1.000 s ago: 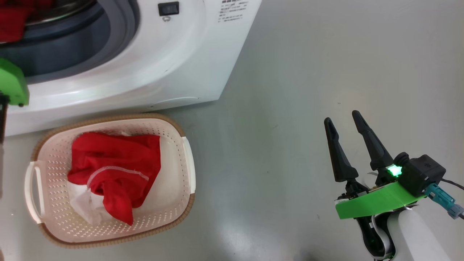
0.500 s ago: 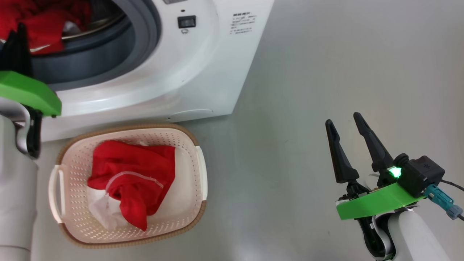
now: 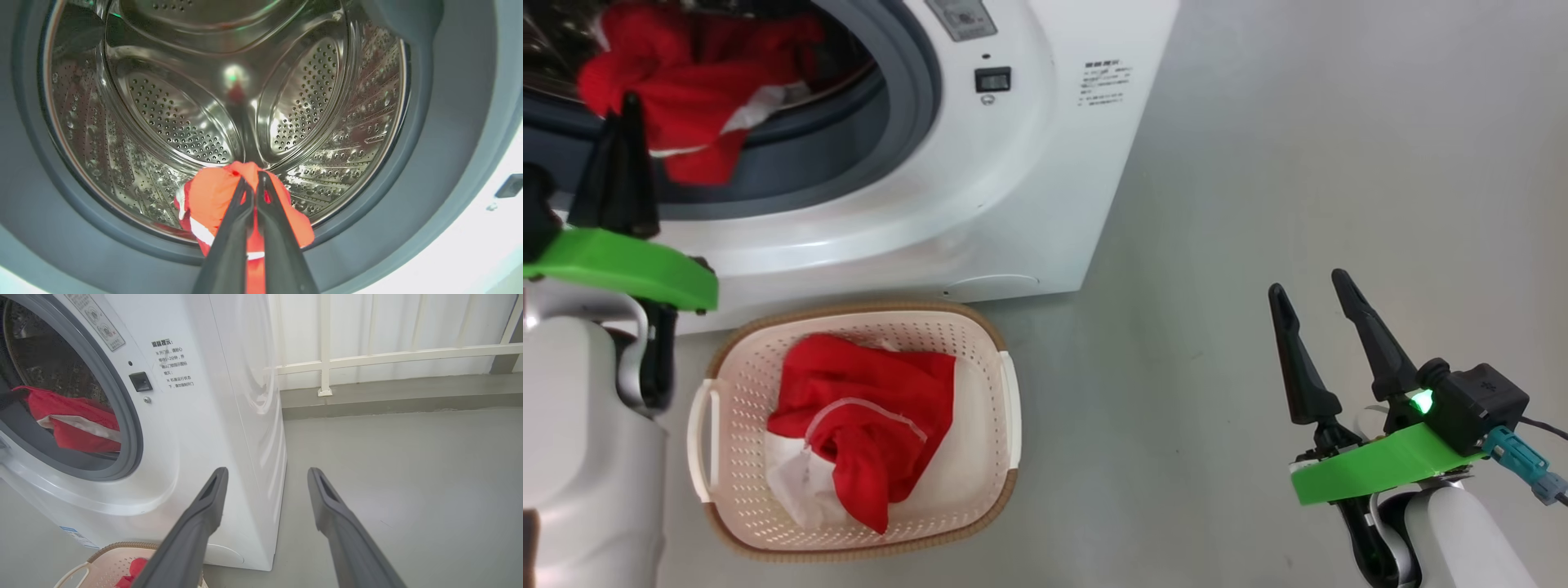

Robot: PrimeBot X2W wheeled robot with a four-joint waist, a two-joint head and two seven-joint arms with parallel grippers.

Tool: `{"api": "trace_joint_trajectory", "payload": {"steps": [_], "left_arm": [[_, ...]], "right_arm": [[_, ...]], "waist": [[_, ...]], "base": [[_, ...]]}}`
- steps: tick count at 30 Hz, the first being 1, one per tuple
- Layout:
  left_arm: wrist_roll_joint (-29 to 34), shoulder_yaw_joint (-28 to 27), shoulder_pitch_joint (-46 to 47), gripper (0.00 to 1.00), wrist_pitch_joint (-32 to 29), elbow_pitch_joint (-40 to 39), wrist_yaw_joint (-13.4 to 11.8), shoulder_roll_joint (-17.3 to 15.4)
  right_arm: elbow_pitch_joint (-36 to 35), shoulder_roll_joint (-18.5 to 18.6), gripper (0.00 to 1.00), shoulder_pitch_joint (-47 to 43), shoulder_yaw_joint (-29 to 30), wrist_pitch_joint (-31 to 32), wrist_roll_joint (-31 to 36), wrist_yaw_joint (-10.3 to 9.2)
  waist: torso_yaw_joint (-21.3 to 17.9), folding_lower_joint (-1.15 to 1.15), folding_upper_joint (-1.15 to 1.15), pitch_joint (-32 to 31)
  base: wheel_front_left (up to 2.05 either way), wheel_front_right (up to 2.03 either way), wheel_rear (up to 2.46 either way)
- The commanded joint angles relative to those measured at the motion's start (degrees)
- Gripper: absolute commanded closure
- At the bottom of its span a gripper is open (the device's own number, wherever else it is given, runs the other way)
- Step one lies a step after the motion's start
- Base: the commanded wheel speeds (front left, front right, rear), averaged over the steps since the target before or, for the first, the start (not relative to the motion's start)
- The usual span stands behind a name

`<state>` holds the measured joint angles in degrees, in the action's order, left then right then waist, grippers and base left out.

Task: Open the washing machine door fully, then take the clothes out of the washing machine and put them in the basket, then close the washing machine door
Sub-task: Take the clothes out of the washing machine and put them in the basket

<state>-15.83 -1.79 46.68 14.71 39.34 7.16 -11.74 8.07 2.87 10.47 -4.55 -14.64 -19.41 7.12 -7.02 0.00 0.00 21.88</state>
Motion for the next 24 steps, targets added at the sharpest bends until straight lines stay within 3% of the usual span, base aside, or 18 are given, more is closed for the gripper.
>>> {"api": "trace_joint_trajectory", "payload": {"steps": [1, 24], "left_arm": [[-0.68, -1.71, -1.75, 1.00, 0.29, -3.42, 0.30, -1.88], [-1.70, -4.71, -19.55, 1.00, 0.29, -30.46, 0.32, 1.66]], "right_arm": [[-1.26, 0.00, 0.00, -0.99, -0.96, -0.36, 0.86, 0.36], [-0.84, 0.00, 0.00, -3.36, 0.58, -0.36, 2.12, 0.36]], "waist": [[0.90, 0.00, 0.00, -1.02], [3.88, 0.00, 0.00, -5.20]], "base": [[0.00, 0.00, 0.00], [0.00, 0.00, 0.00]]}}
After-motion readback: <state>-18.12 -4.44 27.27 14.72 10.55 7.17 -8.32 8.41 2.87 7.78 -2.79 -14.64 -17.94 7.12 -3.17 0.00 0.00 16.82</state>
